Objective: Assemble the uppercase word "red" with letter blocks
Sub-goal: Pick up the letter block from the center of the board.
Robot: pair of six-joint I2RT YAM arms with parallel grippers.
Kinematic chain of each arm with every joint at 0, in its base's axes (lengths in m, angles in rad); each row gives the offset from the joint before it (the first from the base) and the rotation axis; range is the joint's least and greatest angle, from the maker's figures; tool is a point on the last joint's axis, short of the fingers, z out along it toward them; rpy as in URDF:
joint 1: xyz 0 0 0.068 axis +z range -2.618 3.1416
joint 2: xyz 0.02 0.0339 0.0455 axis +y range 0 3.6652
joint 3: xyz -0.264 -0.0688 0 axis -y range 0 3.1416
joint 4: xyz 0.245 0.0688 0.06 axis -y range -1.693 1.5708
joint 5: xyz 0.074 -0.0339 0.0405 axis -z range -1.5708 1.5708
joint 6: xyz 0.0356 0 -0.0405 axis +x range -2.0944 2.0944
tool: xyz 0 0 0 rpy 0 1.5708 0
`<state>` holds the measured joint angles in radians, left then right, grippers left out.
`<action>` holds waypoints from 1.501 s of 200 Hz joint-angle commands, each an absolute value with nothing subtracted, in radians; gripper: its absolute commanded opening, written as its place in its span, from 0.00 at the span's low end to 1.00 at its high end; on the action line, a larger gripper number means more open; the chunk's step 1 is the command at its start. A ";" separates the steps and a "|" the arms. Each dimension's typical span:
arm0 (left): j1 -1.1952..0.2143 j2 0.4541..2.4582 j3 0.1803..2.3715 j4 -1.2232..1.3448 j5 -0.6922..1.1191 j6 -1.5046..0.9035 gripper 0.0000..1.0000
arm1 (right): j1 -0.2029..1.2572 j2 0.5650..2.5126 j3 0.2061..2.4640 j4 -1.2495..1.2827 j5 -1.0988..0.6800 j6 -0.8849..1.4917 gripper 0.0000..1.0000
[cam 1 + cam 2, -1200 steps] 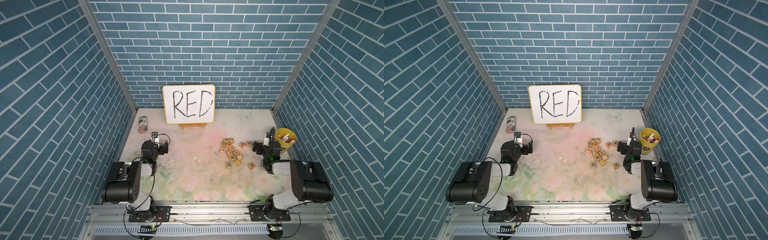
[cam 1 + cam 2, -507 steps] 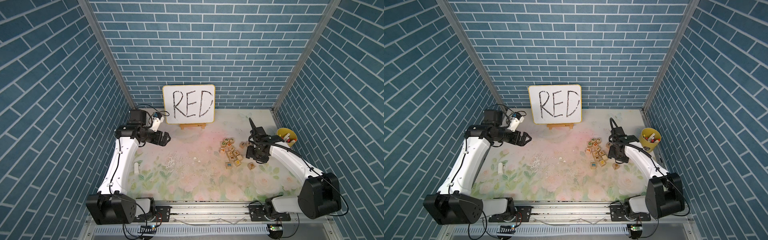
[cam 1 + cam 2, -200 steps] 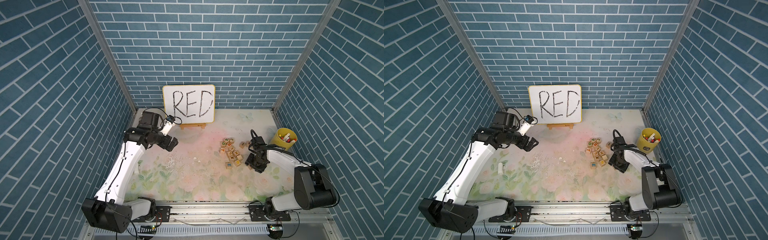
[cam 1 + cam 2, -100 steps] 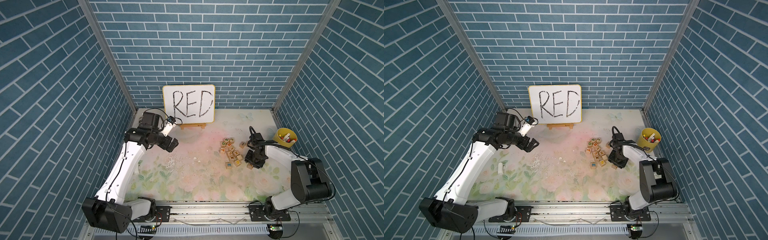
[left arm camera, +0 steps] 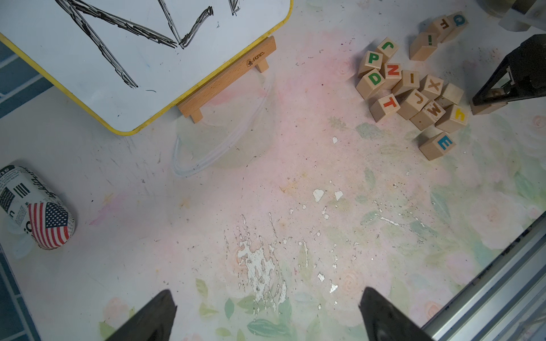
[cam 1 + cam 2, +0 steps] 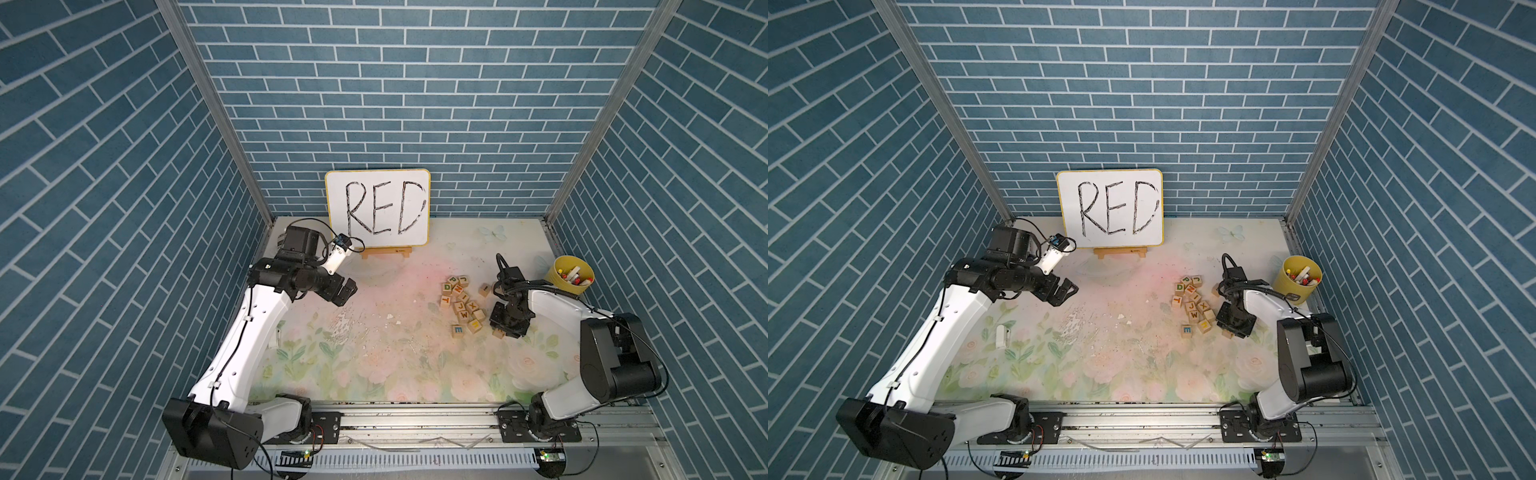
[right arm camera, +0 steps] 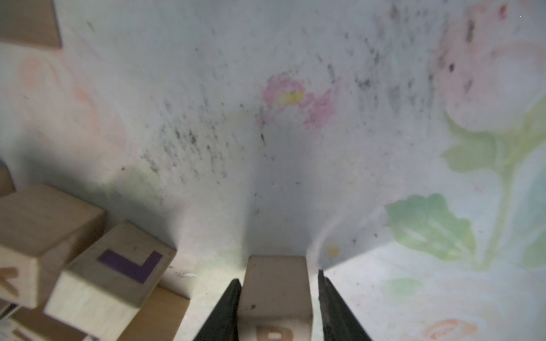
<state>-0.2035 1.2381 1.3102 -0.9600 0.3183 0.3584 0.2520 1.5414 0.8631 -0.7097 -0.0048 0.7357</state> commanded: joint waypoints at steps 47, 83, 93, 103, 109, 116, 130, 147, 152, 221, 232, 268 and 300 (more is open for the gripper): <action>-0.210 1.209 1.300 -0.973 0.328 0.370 0.99 | 0.273 1.553 0.887 -0.773 0.045 0.712 0.44; -0.212 1.195 1.292 -0.974 0.315 0.367 0.99 | 0.279 1.574 0.894 -0.770 0.059 0.696 0.38; -0.212 1.193 1.290 -0.976 0.308 0.365 0.99 | 0.280 1.582 0.899 -0.771 0.063 0.689 0.35; -0.211 1.188 1.289 -0.978 0.297 0.365 0.99 | 0.282 1.586 0.902 -0.772 0.068 0.686 0.31; -0.212 1.186 1.289 -0.980 0.290 0.364 0.99 | 0.284 1.586 0.902 -0.773 0.068 0.686 0.29; -0.212 1.183 1.288 -0.982 0.283 0.364 0.99 | 0.286 1.586 0.901 -0.769 0.070 0.684 0.28; -0.212 1.173 1.289 -0.983 0.265 0.363 0.99 | 0.291 1.588 0.902 -0.770 0.068 0.680 0.25; -0.212 1.162 1.293 -0.986 0.240 0.362 0.99 | 0.297 1.581 0.912 -0.778 0.072 0.668 0.20; -0.211 1.158 1.293 -0.985 0.229 0.359 0.99 | 0.299 1.578 0.917 -0.787 0.076 0.664 0.19; -0.210 1.105 1.308 -1.007 0.120 0.356 1.00 | 0.395 1.495 1.091 -0.902 0.062 0.653 0.18; -0.212 1.096 1.308 -1.012 0.104 0.356 0.99 | 0.426 1.510 1.145 -0.913 0.052 0.653 0.18; -0.210 1.076 1.297 -1.025 0.042 0.342 1.00 | 0.560 1.675 1.368 -0.942 0.029 0.653 0.19; -0.207 1.054 1.243 -0.990 -0.025 0.304 1.00 | 0.671 1.916 1.613 -0.963 0.003 0.639 0.19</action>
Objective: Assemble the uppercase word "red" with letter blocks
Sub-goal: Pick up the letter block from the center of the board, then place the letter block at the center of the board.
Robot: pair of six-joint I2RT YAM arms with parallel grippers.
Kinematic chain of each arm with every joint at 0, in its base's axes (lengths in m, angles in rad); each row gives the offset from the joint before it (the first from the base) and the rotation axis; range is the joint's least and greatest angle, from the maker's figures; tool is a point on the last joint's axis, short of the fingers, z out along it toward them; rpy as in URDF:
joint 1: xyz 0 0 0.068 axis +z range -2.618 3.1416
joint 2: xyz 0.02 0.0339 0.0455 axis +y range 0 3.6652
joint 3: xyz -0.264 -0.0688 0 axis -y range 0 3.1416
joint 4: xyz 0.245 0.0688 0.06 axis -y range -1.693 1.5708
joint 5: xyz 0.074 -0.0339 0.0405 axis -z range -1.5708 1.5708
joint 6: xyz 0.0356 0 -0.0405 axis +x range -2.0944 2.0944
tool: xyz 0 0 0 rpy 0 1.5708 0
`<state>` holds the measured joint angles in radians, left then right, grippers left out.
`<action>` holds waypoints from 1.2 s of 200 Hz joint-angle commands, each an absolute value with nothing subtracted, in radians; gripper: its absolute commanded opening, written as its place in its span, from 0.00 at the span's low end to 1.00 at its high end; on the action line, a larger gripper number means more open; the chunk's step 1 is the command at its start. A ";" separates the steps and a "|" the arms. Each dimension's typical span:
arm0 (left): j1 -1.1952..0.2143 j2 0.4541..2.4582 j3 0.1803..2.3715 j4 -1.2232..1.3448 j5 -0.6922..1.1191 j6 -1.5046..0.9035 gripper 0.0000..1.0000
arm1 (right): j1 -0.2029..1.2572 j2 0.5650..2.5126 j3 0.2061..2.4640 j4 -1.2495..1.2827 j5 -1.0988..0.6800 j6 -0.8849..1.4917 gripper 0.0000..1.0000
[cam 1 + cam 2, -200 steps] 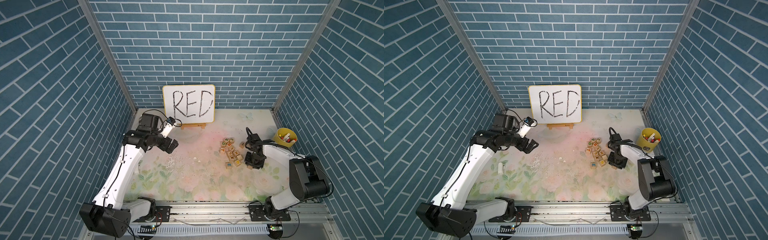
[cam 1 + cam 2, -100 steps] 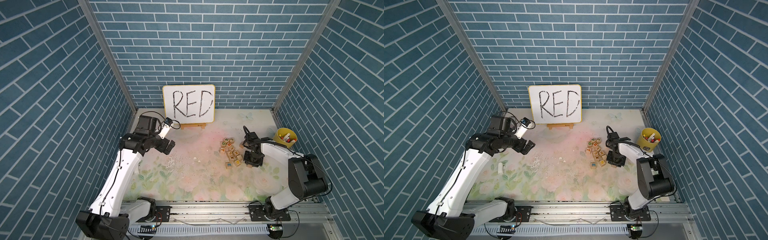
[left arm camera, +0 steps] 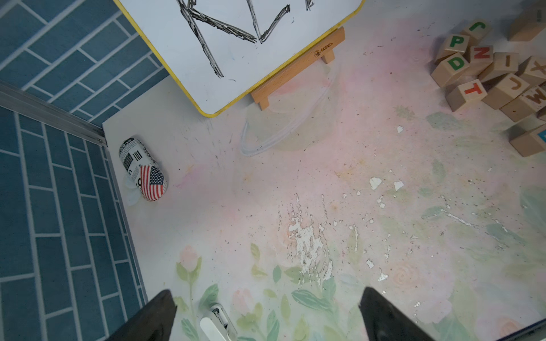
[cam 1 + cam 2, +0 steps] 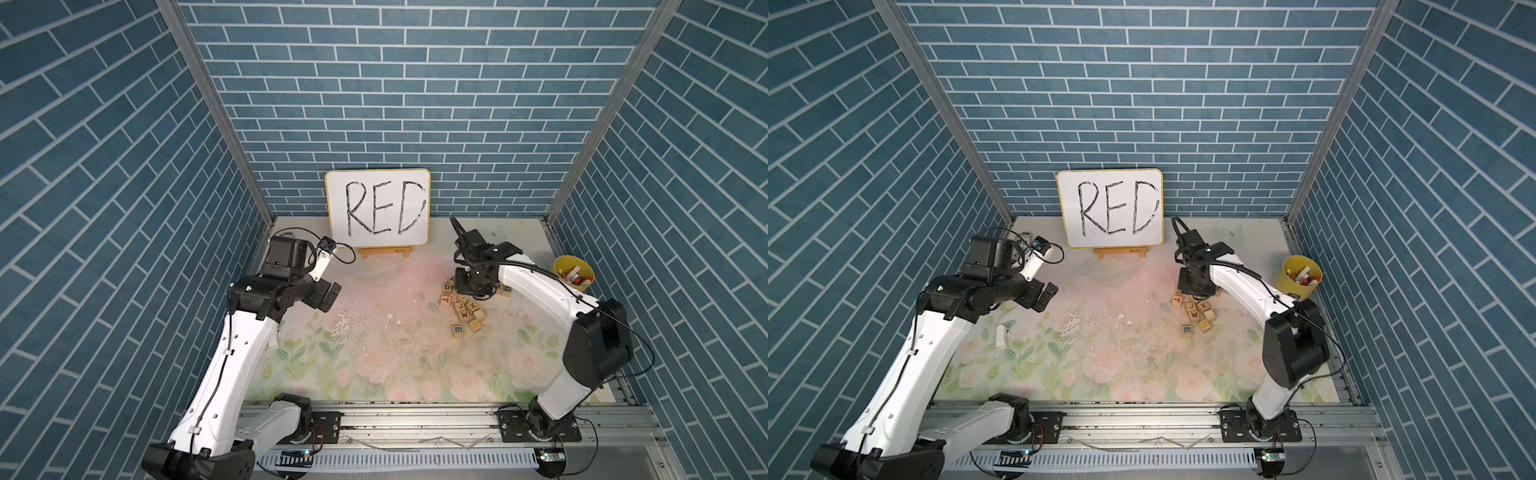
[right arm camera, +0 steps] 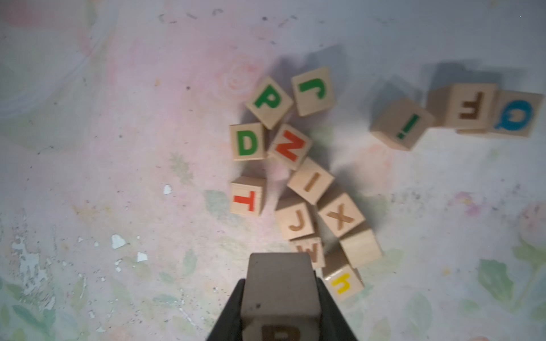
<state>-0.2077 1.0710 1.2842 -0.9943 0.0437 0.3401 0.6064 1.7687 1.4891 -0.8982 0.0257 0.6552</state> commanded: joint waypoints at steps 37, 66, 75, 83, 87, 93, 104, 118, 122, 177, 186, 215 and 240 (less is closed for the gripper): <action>-0.204 1.060 1.207 -0.980 0.004 0.276 0.99 | 0.745 2.169 1.889 -1.016 -0.034 0.621 0.20; -0.204 1.065 1.210 -0.983 0.029 0.275 1.00 | 0.770 2.307 2.023 -1.049 -0.050 0.622 0.20; -0.204 1.070 1.209 -0.981 0.038 0.273 0.99 | 0.774 2.335 2.050 -1.060 -0.054 0.624 0.21; -0.204 1.075 1.206 -0.973 0.035 0.266 0.99 | 0.779 2.358 2.071 -1.069 -0.054 0.624 0.22; -0.204 1.079 1.206 -0.969 0.033 0.263 0.99 | 0.782 2.368 2.081 -1.075 -0.054 0.624 0.22; -0.204 1.087 1.206 -0.965 0.033 0.261 0.99 | 0.784 2.379 2.091 -1.079 -0.050 0.624 0.22; -0.204 1.102 1.209 -0.963 0.045 0.261 0.99 | 0.790 2.395 2.103 -1.083 -0.050 0.624 0.23; -0.204 1.120 1.213 -0.960 0.063 0.257 0.99 | 0.794 2.407 2.105 -1.083 -0.050 0.626 0.23; -0.204 1.126 1.215 -0.960 0.069 0.256 0.99 | 0.796 2.409 2.105 -1.081 -0.049 0.626 0.23; -0.204 1.167 1.229 -0.936 0.119 0.244 0.99 | 0.815 2.414 2.111 -1.073 -0.037 0.613 0.42; -0.204 1.171 1.232 -0.931 0.124 0.240 0.99 | 0.818 2.414 2.115 -1.074 -0.033 0.607 0.44; -0.204 1.200 1.255 -0.928 0.100 0.219 0.99 | 0.824 2.395 2.125 -1.075 -0.013 0.595 0.49; -0.204 1.226 1.288 -0.925 0.094 0.206 0.99 | 0.825 2.342 2.120 -1.068 0.042 0.589 0.52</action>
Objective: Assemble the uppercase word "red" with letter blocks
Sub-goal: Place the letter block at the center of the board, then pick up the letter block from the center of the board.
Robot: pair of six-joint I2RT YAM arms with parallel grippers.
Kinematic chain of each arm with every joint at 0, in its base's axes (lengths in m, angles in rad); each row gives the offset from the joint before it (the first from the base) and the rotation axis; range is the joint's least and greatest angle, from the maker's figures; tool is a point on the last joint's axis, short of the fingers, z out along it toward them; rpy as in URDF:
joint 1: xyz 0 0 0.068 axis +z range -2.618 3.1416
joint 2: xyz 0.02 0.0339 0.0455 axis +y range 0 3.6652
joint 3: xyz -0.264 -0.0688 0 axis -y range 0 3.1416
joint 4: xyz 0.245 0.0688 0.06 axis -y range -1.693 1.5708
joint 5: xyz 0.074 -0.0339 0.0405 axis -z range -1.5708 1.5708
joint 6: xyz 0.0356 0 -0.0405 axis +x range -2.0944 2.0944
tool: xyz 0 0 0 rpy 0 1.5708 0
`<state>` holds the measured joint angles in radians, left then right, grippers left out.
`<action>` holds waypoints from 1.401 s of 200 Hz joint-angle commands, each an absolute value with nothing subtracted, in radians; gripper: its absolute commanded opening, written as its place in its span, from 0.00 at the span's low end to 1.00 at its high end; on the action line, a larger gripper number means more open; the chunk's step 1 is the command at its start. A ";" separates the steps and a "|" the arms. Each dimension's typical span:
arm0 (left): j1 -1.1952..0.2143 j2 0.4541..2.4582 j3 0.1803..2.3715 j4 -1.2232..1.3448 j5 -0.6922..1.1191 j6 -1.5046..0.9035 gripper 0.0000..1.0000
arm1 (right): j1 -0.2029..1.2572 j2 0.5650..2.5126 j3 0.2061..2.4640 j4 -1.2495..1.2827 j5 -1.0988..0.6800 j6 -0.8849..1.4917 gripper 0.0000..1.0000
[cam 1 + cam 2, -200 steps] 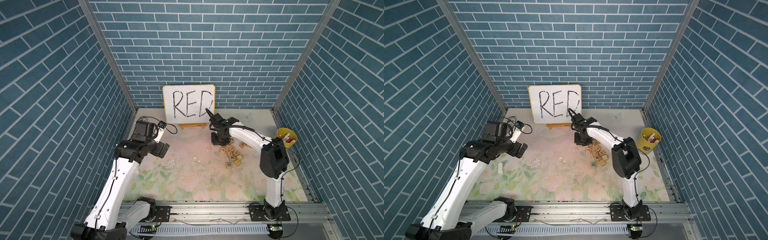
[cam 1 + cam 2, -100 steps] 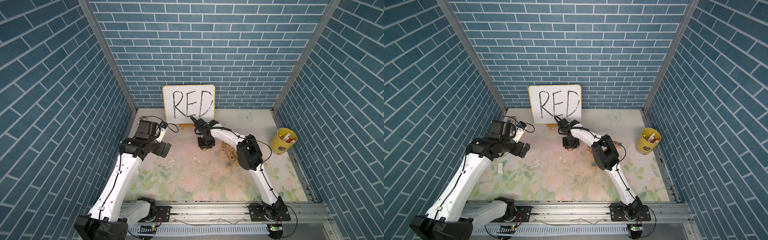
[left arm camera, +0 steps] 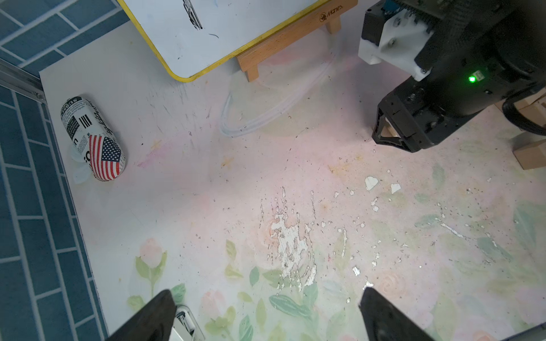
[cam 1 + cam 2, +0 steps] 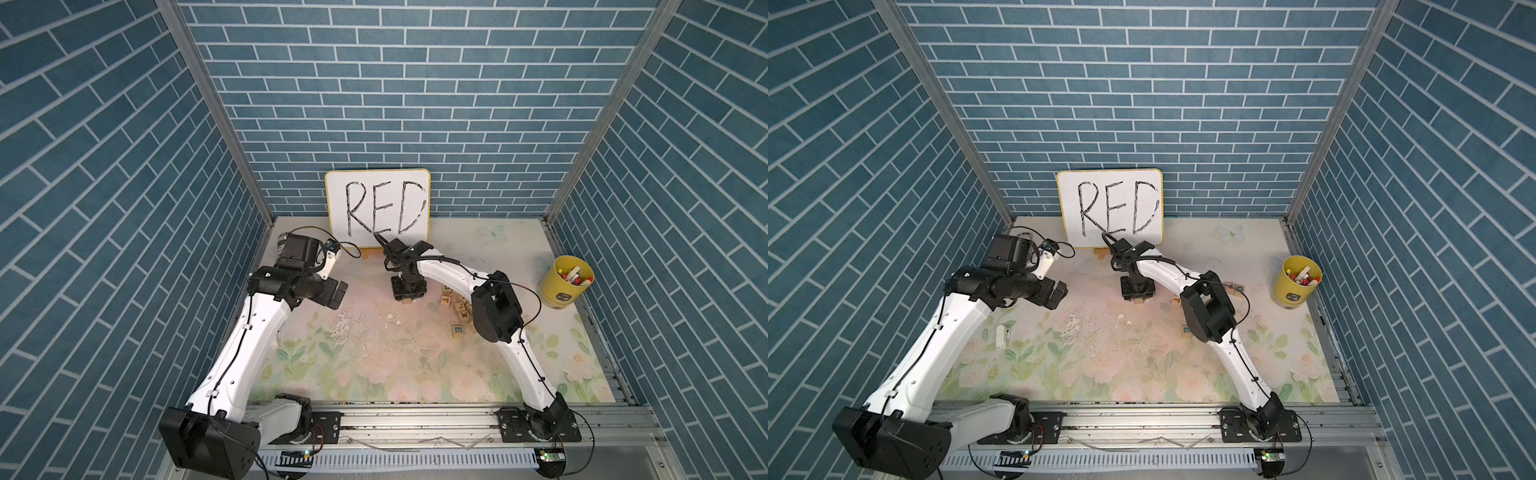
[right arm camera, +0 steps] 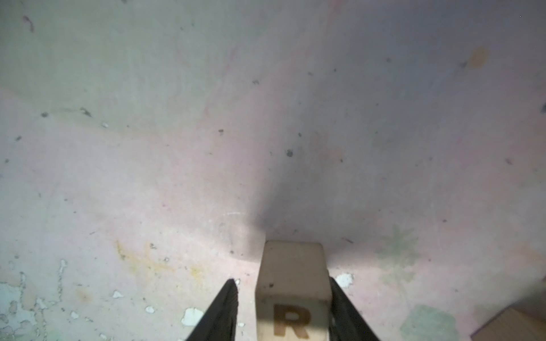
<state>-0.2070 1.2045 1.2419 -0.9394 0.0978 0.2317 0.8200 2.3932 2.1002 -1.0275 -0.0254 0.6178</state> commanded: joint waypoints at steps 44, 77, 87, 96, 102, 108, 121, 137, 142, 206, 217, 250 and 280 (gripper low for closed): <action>-0.204 1.273 1.370 -0.894 0.074 0.138 0.99 | 0.825 2.268 2.121 -1.102 0.073 0.568 0.53; -0.204 1.311 1.372 -0.874 0.071 0.050 0.99 | 0.820 2.233 2.157 -1.177 0.140 0.552 0.53; -0.204 1.315 1.348 -0.848 0.064 0.018 0.99 | 0.811 2.218 2.163 -1.192 0.152 0.553 0.53; -0.206 1.323 1.336 -0.836 0.068 -0.006 1.00 | 0.799 2.200 2.152 -1.195 0.148 0.557 0.53; -0.207 1.332 1.333 -0.833 0.072 -0.017 0.99 | 0.790 2.165 2.138 -1.194 0.143 0.561 0.52; -0.210 1.345 1.335 -0.834 0.078 -0.025 0.99 | 0.782 2.140 2.120 -1.189 0.141 0.564 0.52; -0.221 1.376 1.340 -0.838 0.080 -0.046 0.99 | 0.766 2.081 2.056 -1.173 0.154 0.568 0.51; -0.255 1.417 1.341 -0.826 0.072 -0.066 0.99 | 0.744 1.997 1.958 -1.152 0.174 0.576 0.51; -0.270 1.431 1.340 -0.820 0.063 -0.074 0.99 | 0.735 1.972 1.924 -1.145 0.182 0.580 0.50; -0.551 1.671 1.370 -0.799 -0.147 -0.172 0.99 | 0.657 1.685 1.521 -1.030 0.203 0.642 0.46; -0.583 1.725 1.392 -0.807 -0.141 -0.187 0.99 | 0.655 1.661 1.475 -1.019 0.204 0.647 0.46; -0.663 1.891 1.526 -0.847 -0.175 -0.213 0.99 | 0.651 1.637 1.418 -1.022 0.216 0.644 0.46; -0.670 1.999 1.673 -0.868 -0.131 -0.269 0.99 | 0.649 1.603 1.380 -1.026 0.226 0.643 0.45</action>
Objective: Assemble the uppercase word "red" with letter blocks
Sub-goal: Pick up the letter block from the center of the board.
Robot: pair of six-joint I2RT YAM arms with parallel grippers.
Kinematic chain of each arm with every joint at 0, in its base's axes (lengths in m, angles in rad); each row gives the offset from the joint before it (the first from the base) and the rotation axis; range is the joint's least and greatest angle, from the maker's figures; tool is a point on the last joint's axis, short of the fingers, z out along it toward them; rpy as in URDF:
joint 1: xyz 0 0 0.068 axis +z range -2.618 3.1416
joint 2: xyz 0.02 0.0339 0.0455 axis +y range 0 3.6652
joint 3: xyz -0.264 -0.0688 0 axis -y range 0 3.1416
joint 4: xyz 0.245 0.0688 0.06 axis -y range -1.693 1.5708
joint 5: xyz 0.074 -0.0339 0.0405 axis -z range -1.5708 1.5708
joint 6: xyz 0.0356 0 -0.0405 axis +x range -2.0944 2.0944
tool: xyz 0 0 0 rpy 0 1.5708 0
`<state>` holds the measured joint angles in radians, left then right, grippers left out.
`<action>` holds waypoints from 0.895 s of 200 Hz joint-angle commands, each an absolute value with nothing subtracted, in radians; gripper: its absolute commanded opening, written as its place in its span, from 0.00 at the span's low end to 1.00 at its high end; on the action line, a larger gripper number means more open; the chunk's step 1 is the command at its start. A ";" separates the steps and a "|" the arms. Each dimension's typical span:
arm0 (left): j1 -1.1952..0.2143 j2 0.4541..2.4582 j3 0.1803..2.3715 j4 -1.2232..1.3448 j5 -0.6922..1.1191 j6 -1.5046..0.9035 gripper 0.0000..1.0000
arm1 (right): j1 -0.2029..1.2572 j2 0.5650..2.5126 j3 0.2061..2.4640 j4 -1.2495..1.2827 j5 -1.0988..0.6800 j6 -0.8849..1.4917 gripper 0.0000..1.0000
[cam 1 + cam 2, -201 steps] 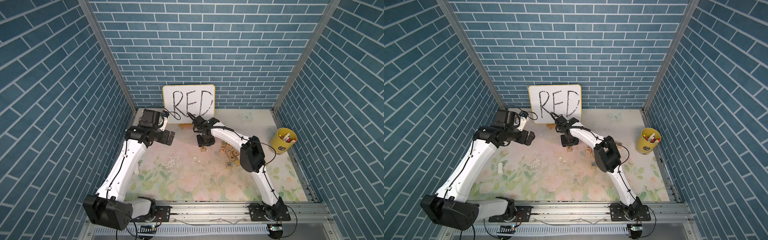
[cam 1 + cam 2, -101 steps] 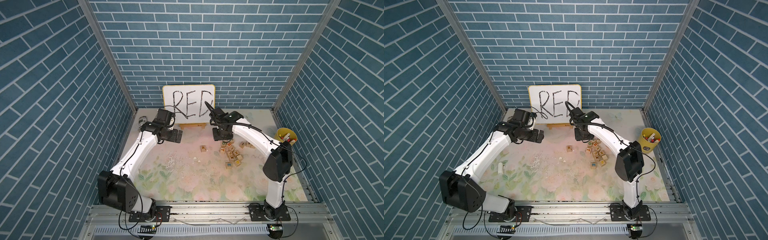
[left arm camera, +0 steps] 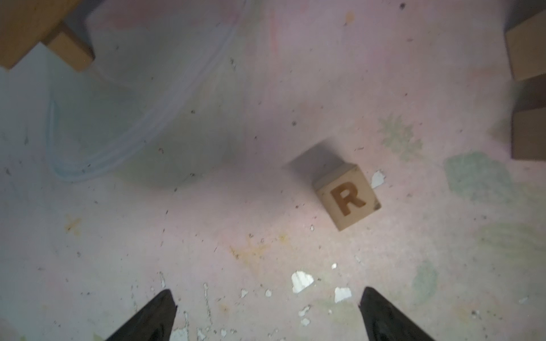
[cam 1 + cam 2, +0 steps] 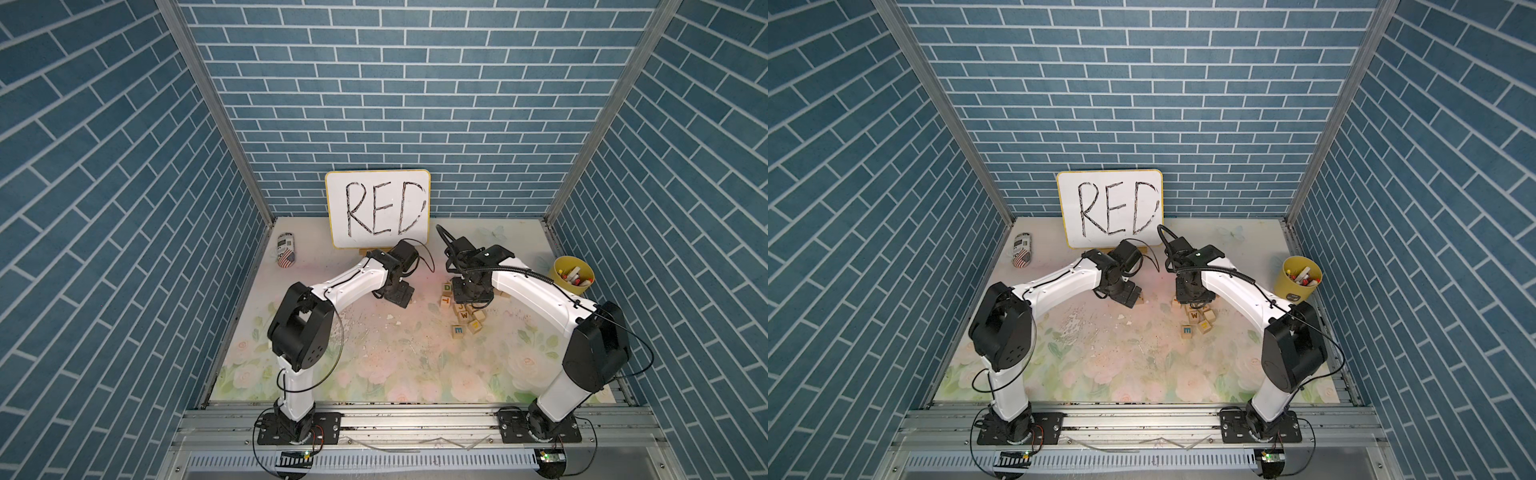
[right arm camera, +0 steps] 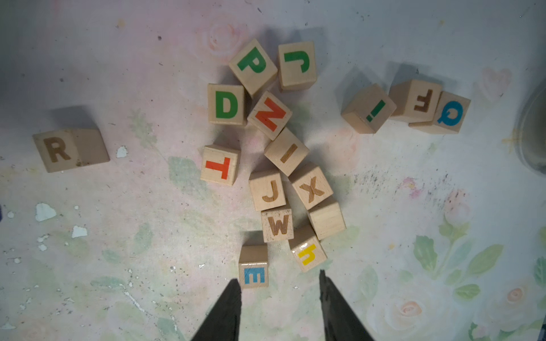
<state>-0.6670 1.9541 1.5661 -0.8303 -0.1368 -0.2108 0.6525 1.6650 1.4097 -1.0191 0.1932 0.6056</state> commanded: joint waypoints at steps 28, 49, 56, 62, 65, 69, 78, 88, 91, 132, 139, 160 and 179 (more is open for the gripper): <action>-0.691 2.068 1.741 -0.875 -0.089 -0.314 0.97 | 0.635 1.575 1.343 -1.022 0.217 0.640 0.45; -0.708 2.117 1.777 -0.896 -0.086 -0.337 0.97 | 0.626 1.565 1.319 -1.019 0.206 0.631 0.45; -0.712 2.125 1.776 -0.896 -0.086 -0.347 0.97 | 0.624 1.561 1.311 -1.017 0.208 0.629 0.45; -0.713 2.132 1.773 -0.896 -0.082 -0.353 0.97 | 0.624 1.558 1.302 -1.013 0.206 0.629 0.45; -0.713 2.137 1.772 -0.896 -0.075 -0.357 0.96 | 0.620 1.556 1.298 -1.010 0.206 0.629 0.45; -0.714 2.142 1.771 -0.897 -0.070 -0.359 0.97 | 0.618 1.554 1.291 -1.007 0.204 0.629 0.45; -0.716 2.150 1.764 -0.897 -0.072 -0.365 0.96 | 0.617 1.549 1.278 -0.998 0.202 0.630 0.45; -0.716 2.154 1.751 -0.895 -0.078 -0.373 0.96 | 0.615 1.545 1.265 -0.986 0.198 0.630 0.45; -0.716 2.155 1.746 -0.894 -0.078 -0.375 0.96 | 0.614 1.546 1.262 -0.983 0.198 0.630 0.45; -0.715 2.162 1.736 -0.890 -0.095 -0.380 0.91 | 0.605 1.567 1.253 -0.962 0.183 0.622 0.44; -0.715 2.164 1.739 -0.891 -0.095 -0.381 0.90 | 0.604 1.574 1.254 -0.960 0.180 0.621 0.44; -0.715 2.171 1.741 -0.893 -0.088 -0.383 0.90 | 0.601 1.586 1.257 -0.958 0.178 0.617 0.44; -0.713 2.179 1.744 -0.894 -0.089 -0.383 0.89 | 0.601 1.589 1.258 -0.956 0.180 0.613 0.44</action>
<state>-0.7139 2.1548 1.7374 -0.8680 -0.0849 -0.3744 0.6064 1.5745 1.2598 -0.9550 0.1795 0.6048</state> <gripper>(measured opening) 0.893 0.439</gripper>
